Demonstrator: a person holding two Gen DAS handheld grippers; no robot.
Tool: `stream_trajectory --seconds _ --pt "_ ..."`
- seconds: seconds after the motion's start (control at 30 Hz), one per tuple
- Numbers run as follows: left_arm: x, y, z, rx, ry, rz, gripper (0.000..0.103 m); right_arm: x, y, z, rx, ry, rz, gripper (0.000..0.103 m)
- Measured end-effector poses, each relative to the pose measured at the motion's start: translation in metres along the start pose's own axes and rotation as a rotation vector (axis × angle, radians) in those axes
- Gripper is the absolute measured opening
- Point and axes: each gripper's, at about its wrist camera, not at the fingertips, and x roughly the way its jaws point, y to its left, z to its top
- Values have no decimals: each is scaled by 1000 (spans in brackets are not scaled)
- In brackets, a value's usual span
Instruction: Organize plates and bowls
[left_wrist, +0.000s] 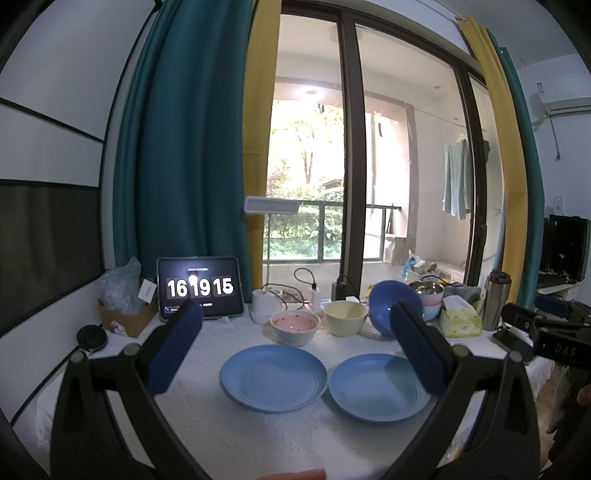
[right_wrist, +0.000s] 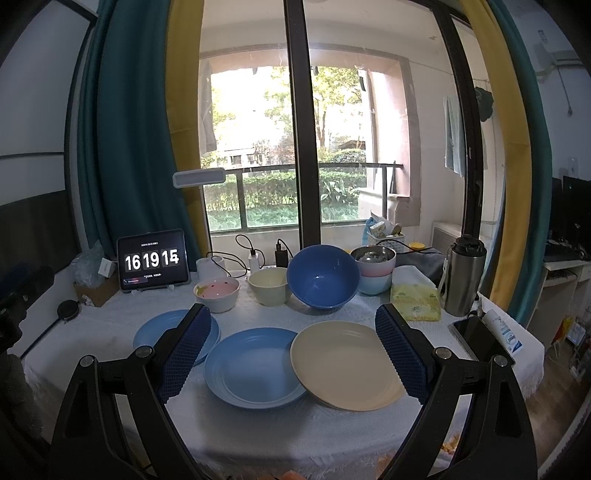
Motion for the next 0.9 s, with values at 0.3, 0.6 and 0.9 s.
stream_trajectory --seconds 0.3,0.6,0.9 --pt "0 1 1 -1 -1 2 102 0 -1 0 1 5 -1 93" --pt "6 1 -1 -1 22 -9 102 6 -2 -1 5 27 -3 93" --pt "30 -25 -8 41 72 -60 102 23 -18 -12 42 72 -7 93"
